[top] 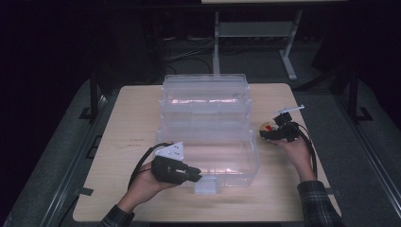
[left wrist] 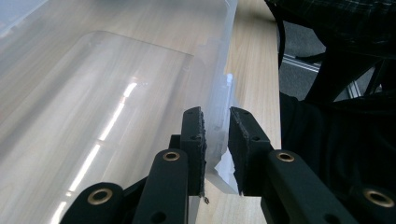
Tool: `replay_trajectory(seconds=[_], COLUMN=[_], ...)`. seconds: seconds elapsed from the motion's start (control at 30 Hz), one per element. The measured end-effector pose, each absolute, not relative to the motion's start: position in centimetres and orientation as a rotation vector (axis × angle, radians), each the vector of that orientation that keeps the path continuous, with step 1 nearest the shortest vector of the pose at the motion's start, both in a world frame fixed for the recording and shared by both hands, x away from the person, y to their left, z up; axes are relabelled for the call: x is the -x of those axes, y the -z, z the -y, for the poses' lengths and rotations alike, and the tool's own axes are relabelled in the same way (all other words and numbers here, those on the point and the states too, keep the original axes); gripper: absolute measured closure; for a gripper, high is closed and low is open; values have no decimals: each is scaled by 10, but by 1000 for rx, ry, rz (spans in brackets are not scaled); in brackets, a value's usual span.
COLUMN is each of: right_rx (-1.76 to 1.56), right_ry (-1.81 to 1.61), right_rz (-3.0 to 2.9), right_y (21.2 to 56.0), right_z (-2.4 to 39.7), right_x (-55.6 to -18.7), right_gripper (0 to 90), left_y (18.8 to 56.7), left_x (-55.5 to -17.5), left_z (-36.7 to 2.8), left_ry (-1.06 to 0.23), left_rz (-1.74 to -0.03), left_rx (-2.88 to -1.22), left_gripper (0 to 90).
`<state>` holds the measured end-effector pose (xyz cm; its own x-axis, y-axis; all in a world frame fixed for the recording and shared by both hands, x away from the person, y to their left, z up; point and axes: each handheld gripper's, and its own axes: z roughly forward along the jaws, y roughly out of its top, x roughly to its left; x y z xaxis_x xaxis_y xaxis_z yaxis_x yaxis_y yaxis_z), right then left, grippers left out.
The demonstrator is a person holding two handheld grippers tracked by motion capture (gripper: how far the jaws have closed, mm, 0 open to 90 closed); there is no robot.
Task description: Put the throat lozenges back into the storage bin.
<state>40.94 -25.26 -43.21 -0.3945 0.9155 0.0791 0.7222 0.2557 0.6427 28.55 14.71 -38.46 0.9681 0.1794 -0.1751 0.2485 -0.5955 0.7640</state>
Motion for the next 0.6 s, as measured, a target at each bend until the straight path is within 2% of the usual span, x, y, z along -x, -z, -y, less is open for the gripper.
replay_trajectory(seconds=[0.6], right_rx=[-1488], right_ry=[-917], right_rz=[-2240], right_y=[404], right_z=[265], right_x=[-384], right_gripper=[203], left_y=[384], left_x=[-285], left_z=[-147], left_ry=[96], left_rz=[-300], left_rx=[-2226], left_gripper=[760])
